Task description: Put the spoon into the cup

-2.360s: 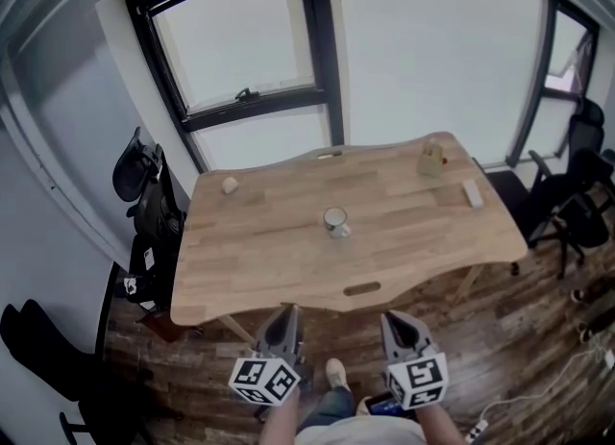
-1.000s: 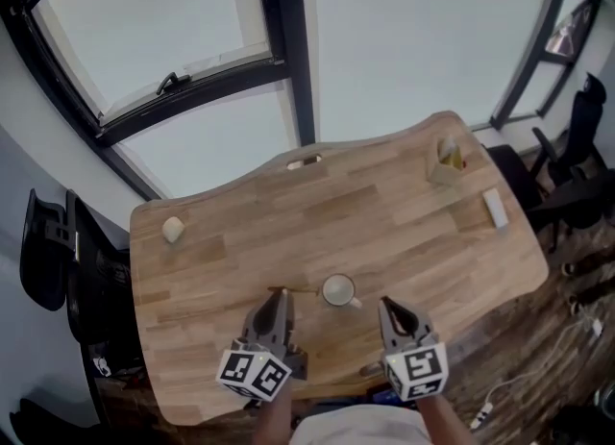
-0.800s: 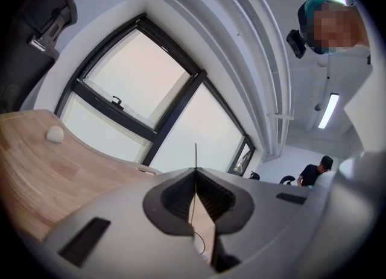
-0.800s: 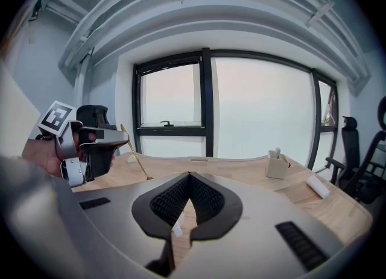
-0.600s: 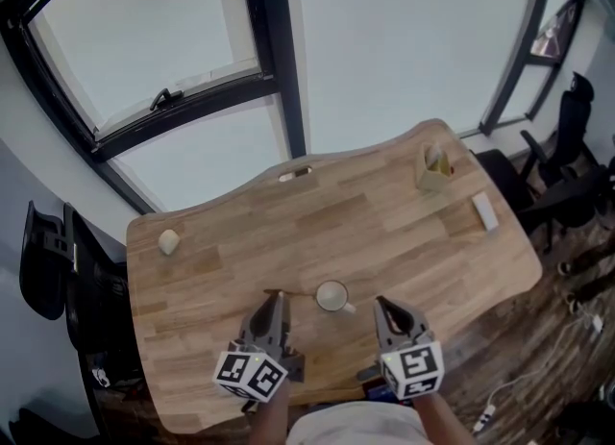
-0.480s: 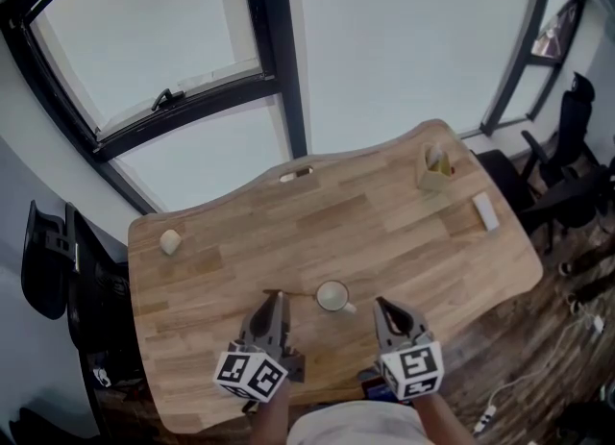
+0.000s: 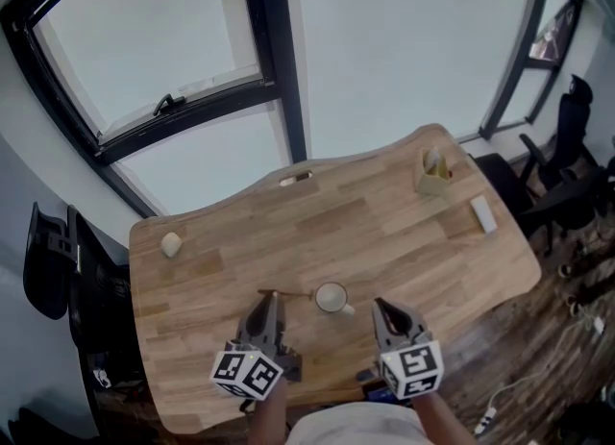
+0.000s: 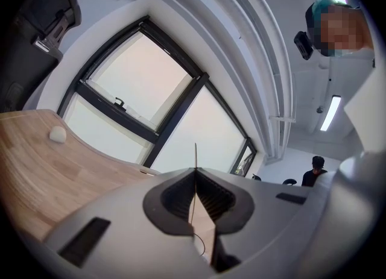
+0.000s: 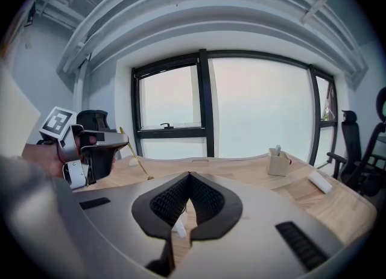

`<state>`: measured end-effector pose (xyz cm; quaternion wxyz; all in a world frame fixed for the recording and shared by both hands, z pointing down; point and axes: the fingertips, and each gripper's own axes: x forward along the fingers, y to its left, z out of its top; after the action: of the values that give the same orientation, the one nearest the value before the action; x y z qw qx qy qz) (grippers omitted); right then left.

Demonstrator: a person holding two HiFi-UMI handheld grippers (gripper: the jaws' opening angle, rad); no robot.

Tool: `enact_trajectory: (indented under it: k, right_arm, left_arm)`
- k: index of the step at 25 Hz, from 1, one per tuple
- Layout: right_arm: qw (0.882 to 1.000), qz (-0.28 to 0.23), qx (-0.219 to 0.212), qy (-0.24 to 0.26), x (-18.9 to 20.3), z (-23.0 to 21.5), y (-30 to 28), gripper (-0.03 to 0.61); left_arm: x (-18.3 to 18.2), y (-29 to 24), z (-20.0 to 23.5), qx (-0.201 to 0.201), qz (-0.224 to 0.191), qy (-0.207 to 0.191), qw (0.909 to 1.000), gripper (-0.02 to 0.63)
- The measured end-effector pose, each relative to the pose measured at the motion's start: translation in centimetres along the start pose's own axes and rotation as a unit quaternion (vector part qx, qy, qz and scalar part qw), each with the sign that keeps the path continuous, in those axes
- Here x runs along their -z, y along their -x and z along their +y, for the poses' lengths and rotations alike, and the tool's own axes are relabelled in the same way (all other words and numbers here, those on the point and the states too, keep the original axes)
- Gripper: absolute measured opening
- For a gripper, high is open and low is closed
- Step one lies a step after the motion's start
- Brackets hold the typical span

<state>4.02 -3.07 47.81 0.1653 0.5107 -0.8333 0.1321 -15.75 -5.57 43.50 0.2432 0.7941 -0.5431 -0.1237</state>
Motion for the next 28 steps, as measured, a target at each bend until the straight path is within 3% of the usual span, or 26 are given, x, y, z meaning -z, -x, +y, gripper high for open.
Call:
enact_trajectory:
  k: [28]
  right_arm:
    - [1.0,0.006,0.0,-0.014,1.7,-1.8,0.6,-0.003]
  left_arm:
    - [2.9,-0.7,0.8,-0.021,0.019,-0.004,0.9996,0.005]
